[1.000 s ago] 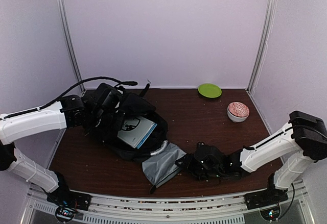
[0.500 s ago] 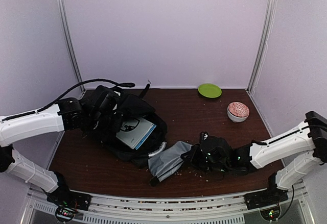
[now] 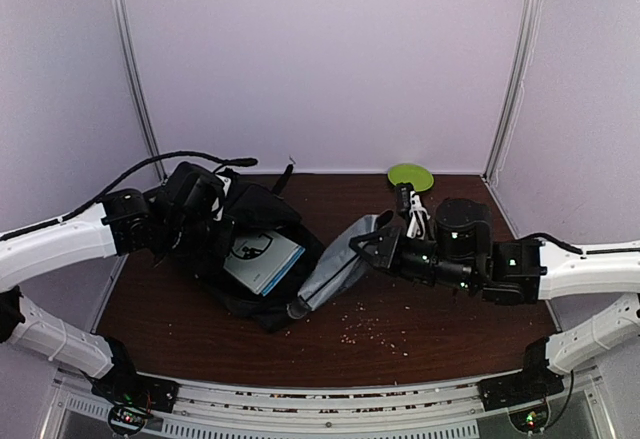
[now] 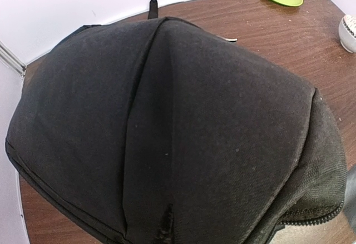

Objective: Pack the student bag
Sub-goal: Pick up the stationery from the center of the board, then place the stationery in the student bag, then adjust the student bag at the center of the board.

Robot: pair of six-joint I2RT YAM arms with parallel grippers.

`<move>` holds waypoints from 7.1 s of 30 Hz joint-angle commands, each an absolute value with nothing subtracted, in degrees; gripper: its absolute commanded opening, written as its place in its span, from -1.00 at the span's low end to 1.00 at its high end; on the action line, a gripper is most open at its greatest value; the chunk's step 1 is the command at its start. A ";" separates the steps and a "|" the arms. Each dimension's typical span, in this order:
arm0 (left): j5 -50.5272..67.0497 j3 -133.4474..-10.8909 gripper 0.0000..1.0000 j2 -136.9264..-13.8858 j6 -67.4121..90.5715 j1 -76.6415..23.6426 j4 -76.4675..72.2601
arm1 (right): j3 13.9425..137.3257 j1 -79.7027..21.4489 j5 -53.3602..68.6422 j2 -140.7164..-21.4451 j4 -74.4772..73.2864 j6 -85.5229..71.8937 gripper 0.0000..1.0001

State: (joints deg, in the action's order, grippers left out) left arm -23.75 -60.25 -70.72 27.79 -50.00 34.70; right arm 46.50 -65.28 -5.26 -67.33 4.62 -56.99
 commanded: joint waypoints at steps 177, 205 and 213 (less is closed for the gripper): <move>2.38 -59.04 -1.00 -69.67 41.36 -55.02 13.23 | 74.53 -59.59 13.46 -119.80 26.99 -69.90 -1.00; -9.33 -55.50 -1.00 -65.69 36.18 -54.93 22.24 | 42.47 -56.09 -2.51 -81.68 2.82 -54.36 0.44; -5.76 -50.67 -1.00 -67.93 36.65 -54.93 21.36 | 48.09 -53.73 -2.99 -90.14 5.17 -51.69 0.40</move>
